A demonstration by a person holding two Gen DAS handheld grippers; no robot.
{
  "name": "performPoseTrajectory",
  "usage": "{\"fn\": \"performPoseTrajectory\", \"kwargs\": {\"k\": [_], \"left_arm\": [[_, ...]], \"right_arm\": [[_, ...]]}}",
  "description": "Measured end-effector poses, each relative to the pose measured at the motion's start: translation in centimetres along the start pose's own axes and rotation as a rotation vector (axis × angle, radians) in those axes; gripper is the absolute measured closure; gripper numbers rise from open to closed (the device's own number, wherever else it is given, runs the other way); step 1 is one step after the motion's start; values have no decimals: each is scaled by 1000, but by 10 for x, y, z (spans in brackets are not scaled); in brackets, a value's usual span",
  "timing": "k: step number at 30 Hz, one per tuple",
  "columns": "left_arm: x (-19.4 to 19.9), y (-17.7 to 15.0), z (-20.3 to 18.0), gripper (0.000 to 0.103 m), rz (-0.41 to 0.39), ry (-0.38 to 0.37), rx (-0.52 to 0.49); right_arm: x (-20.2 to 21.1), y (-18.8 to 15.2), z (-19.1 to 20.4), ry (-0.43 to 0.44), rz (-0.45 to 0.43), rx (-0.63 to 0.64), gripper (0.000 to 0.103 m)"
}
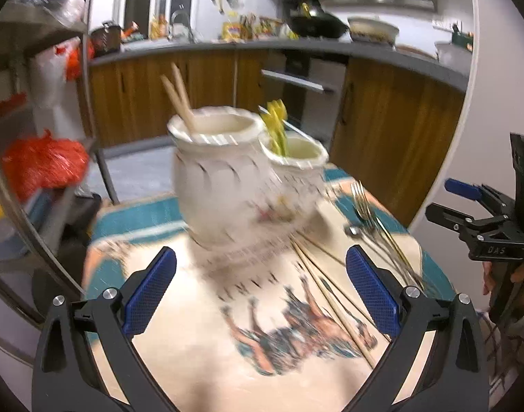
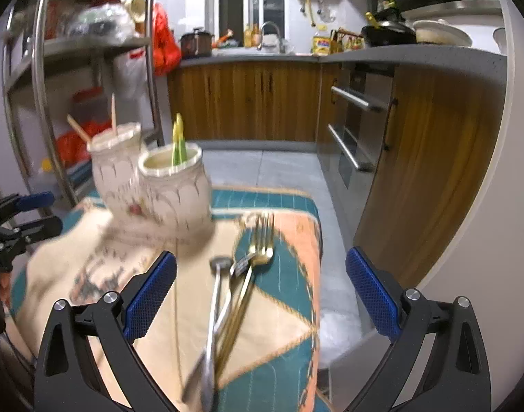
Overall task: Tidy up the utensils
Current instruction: 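Withdraw both open tools back toward the utensils on the placemat, then grasp a wooden chopstick with the left tool while the right tool grasps a silver spoon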
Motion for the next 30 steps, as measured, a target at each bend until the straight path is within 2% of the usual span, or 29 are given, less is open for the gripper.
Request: {"fn": "performPoseTrajectory", "kwargs": {"k": [7,15,18,20,23,25,27,30], "left_arm": [[-21,-34,-31,6,103,-21,-38],[-29,-54,-50,7,167,-37,-83],[-30,-58,-57,20,180,-37,-118],[-31,-59,-61,34,188,-39,-136],[-27,-63,-70,46,199,-66,-162],[-25,-64,-75,47,199,-75,-177],[-23,-68,-81,54,203,-75,-201],[-22,-68,-82,69,188,-47,-235]], "right_arm": [[-12,-23,2,29,58,6,5],[-23,-32,7,6,114,62,5],[-26,-33,9,8,129,72,5],[-29,-34,10,9,141,74,5],[-32,-32,11,2,153,77,7],[-37,-30,14,3,167,79,9],[-40,-29,18,16,179,85,29],[-49,-28,25,31,212,92,47]]}}
Point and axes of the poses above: each gripper's, at about its wrist camera, not at the fingertips, and x roughly against the way its jaws point, z to its left, y to its top, the point moved 7 cm from there along -x, roughly the way its jaws point, and after that the axes turned 14 degrees about y, right-handed, at the moved point
